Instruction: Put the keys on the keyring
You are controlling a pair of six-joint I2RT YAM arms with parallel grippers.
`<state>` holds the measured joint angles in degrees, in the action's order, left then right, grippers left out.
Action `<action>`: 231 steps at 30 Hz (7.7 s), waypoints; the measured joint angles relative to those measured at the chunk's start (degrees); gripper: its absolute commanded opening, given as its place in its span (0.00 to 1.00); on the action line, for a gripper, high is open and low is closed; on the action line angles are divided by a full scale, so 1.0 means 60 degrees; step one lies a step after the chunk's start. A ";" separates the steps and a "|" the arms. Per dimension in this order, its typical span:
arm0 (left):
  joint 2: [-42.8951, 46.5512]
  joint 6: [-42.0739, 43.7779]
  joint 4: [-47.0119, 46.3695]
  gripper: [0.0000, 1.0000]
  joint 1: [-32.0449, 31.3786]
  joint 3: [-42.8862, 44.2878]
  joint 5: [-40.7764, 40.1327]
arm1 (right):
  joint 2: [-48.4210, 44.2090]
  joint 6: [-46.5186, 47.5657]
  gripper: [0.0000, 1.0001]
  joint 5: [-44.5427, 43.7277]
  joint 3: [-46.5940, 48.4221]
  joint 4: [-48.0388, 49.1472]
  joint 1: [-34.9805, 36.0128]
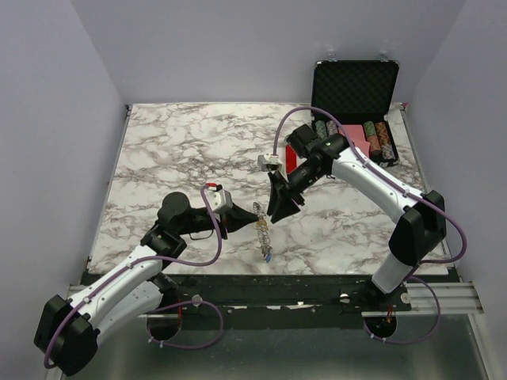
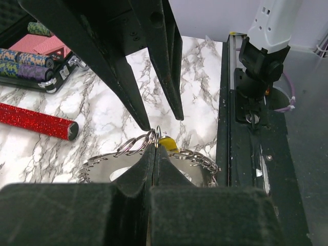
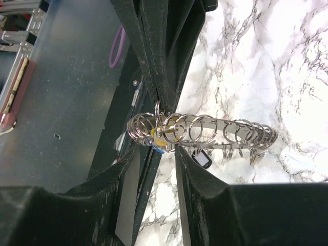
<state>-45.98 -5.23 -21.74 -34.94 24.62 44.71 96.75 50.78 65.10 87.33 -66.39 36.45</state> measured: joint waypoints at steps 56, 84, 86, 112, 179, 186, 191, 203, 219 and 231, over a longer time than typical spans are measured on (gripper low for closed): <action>0.0426 -0.1333 0.0583 0.00 0.0117 -0.0025 -0.1202 | 0.0000 -0.2579 0.00 -0.1228 0.0255 0.1628 0.0561; 0.0641 -0.2652 -0.2579 0.00 0.0219 -0.1508 -0.1249 | 0.0000 -0.3002 0.00 -0.0874 0.0127 0.1628 0.0561; 0.0550 -0.2856 -0.2958 0.00 0.0244 -0.1599 -0.1249 | 0.0000 -0.3042 0.00 -0.0809 0.0127 0.1632 0.0561; -0.0667 -0.4470 -0.6819 0.00 0.0251 -0.2375 -0.1468 | 0.0000 -0.3708 0.00 -0.0361 0.0066 0.1869 0.0561; -0.0262 -0.4350 -0.6127 0.00 0.0251 -0.2481 -0.1661 | 0.0004 -0.3901 0.27 0.0219 0.0444 0.2033 0.0470; -0.0244 -0.4357 -0.5967 0.00 0.0248 -0.2481 -0.1821 | 0.0025 -0.4047 0.27 -0.0153 0.0426 0.2193 0.0539; -0.0237 -0.4360 -0.5949 0.00 0.0240 -0.2481 -0.1956 | 0.0055 -0.4102 0.26 -0.0408 0.0426 0.2310 0.0641; -0.0018 -0.4364 -0.5504 0.02 0.0208 -0.2481 -0.2222 | 0.0066 -0.4018 0.00 -0.0809 0.0426 0.2401 0.0798; 0.1942 -0.2237 -0.0761 0.57 0.0186 -0.0816 -0.2058 | 0.0674 0.0160 0.00 -0.3115 0.2674 -0.0984 0.1049; 0.1198 0.0273 0.0856 0.50 -0.0073 -0.0058 -0.1468 | 0.0750 0.1566 0.00 -0.5537 0.3140 -0.1665 0.1847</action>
<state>-38.79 -3.60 -16.60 -35.38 24.27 35.90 101.25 60.18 31.88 106.17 -76.38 47.53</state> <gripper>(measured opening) 0.550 0.007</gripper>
